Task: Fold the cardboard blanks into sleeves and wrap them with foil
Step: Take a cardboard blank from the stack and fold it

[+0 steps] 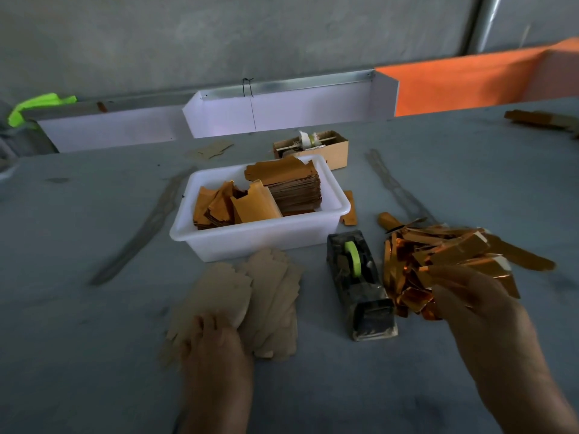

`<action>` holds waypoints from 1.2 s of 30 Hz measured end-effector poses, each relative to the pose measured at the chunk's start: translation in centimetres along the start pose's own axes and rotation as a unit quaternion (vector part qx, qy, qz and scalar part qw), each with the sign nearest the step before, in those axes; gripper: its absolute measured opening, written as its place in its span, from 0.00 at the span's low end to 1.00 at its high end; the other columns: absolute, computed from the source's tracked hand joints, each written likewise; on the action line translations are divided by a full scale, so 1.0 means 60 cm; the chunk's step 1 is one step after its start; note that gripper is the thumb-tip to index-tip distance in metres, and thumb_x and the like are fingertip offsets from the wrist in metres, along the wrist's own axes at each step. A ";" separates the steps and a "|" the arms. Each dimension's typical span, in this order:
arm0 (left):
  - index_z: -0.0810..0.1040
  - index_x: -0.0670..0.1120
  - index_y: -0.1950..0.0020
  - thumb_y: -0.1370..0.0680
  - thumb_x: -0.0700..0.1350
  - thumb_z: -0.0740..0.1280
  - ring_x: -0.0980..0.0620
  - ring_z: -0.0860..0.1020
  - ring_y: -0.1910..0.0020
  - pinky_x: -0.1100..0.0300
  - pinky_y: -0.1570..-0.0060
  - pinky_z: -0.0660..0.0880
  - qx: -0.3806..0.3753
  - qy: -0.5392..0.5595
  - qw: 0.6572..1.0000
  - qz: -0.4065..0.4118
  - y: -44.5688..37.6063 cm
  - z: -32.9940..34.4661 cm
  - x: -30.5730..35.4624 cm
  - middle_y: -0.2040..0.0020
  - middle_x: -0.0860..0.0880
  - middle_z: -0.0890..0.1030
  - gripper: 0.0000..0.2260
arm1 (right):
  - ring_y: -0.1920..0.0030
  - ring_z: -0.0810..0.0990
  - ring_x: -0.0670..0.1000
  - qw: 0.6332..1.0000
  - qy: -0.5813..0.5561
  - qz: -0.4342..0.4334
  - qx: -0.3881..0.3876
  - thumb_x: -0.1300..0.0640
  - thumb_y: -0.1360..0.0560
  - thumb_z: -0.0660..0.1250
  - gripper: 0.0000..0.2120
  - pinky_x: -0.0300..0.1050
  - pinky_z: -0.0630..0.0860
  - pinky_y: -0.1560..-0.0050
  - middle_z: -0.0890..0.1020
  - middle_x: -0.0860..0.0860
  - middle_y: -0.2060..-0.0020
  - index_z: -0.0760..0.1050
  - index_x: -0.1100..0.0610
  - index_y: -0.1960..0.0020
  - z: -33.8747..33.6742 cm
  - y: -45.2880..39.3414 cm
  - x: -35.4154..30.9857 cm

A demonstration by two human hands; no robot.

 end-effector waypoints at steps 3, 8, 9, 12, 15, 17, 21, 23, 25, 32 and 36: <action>0.75 0.38 0.39 0.24 0.35 0.64 0.36 0.79 0.47 0.47 0.48 0.74 0.045 0.142 0.989 0.008 0.012 -0.031 0.010 0.46 0.36 0.80 0.14 | 0.54 0.81 0.50 0.995 -0.059 0.002 -0.082 0.60 0.27 0.66 0.09 0.54 0.78 0.49 0.82 0.48 0.56 0.77 0.46 0.53 0.030 0.027 -0.024; 0.78 0.37 0.39 0.32 0.34 0.74 0.38 0.83 0.52 0.51 0.56 0.78 0.107 0.243 0.959 0.096 0.056 -0.116 0.080 0.48 0.37 0.83 0.22 | 0.50 0.81 0.39 0.945 -0.163 0.050 -0.278 0.45 0.33 0.69 0.13 0.43 0.77 0.46 0.82 0.36 0.54 0.79 0.43 0.49 0.138 0.093 -0.051; 0.80 0.36 0.42 0.38 0.34 0.79 0.39 0.84 0.57 0.52 0.63 0.79 0.100 0.250 0.955 0.126 0.074 -0.121 0.108 0.51 0.37 0.84 0.25 | 0.48 0.81 0.40 0.931 -0.197 0.074 -0.297 0.42 0.36 0.69 0.18 0.45 0.76 0.43 0.83 0.38 0.53 0.79 0.43 0.47 0.154 0.100 -0.052; 0.76 0.34 0.38 0.44 0.43 0.82 0.47 0.84 0.53 0.62 0.61 0.79 0.082 0.247 0.943 0.205 0.110 -0.130 0.168 0.46 0.39 0.83 0.37 | 0.50 0.82 0.48 0.901 -0.253 0.111 -0.334 0.45 0.34 0.67 0.15 0.51 0.77 0.44 0.85 0.49 0.54 0.81 0.48 0.49 0.180 0.105 -0.059; 0.56 0.51 0.23 0.24 0.51 0.67 0.62 0.64 0.29 0.79 0.38 0.56 0.044 0.338 0.918 0.205 0.106 -0.119 0.164 0.25 0.55 0.62 0.33 | 0.52 0.83 0.56 0.870 -0.335 0.159 -0.325 0.58 0.30 0.65 0.09 0.51 0.80 0.51 0.84 0.58 0.56 0.82 0.56 0.52 0.174 0.096 -0.046; 0.64 0.58 0.27 0.26 0.54 0.68 0.67 0.65 0.32 0.79 0.37 0.58 0.021 0.425 0.885 0.190 0.094 -0.112 0.145 0.29 0.63 0.66 0.28 | 0.56 0.84 0.55 0.833 -0.396 0.207 -0.325 0.59 0.33 0.64 0.12 0.46 0.82 0.57 0.84 0.60 0.57 0.82 0.60 0.53 0.172 0.095 -0.034; 0.76 0.60 0.40 0.38 0.58 0.72 0.66 0.78 0.45 0.62 0.44 0.76 -0.102 0.603 0.782 0.119 0.073 -0.083 0.127 0.43 0.62 0.80 0.26 | 0.56 0.84 0.55 0.828 -0.402 0.218 -0.324 0.59 0.33 0.64 0.11 0.49 0.81 0.56 0.84 0.61 0.56 0.82 0.61 0.57 0.164 0.086 -0.020; 0.76 0.58 0.42 0.36 0.52 0.77 0.63 0.81 0.50 0.59 0.48 0.78 -0.074 0.624 0.775 0.057 0.056 -0.070 0.105 0.49 0.59 0.83 0.23 | 0.56 0.84 0.55 0.827 -0.390 0.216 -0.342 0.59 0.33 0.64 0.11 0.50 0.82 0.56 0.84 0.59 0.56 0.83 0.60 0.58 0.165 0.086 -0.017; 0.77 0.56 0.48 0.32 0.46 0.77 0.59 0.82 0.55 0.59 0.54 0.78 -0.092 0.643 0.760 0.011 0.047 -0.057 0.094 0.55 0.56 0.84 0.17 | 0.54 0.84 0.56 0.824 -0.377 0.225 -0.358 0.59 0.34 0.64 0.11 0.51 0.82 0.55 0.84 0.59 0.56 0.83 0.60 0.57 0.168 0.089 -0.011; 0.82 0.45 0.54 0.28 0.38 0.72 0.48 0.84 0.60 0.57 0.62 0.79 -0.160 0.682 0.713 0.003 0.060 -0.034 0.113 0.61 0.46 0.86 0.05 | 0.60 0.84 0.50 0.891 -0.251 0.174 -0.334 0.64 0.24 0.62 0.09 0.40 0.80 0.63 0.84 0.53 0.62 0.82 0.59 0.55 0.163 0.085 0.006; 0.82 0.47 0.55 0.30 0.43 0.74 0.48 0.83 0.59 0.57 0.62 0.79 -0.134 0.653 0.745 0.013 0.057 -0.038 0.110 0.61 0.48 0.85 0.05 | 0.67 0.81 0.44 0.938 -0.117 0.082 -0.315 0.61 0.24 0.64 0.08 0.34 0.75 0.67 0.82 0.48 0.67 0.81 0.53 0.57 0.149 0.081 -0.005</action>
Point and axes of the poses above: each hand's wrist, its own y-axis away from the middle knuckle, its own z-axis out of the palm, x = y × z, the point moved 9 cm from there along -y, towards the middle knuckle
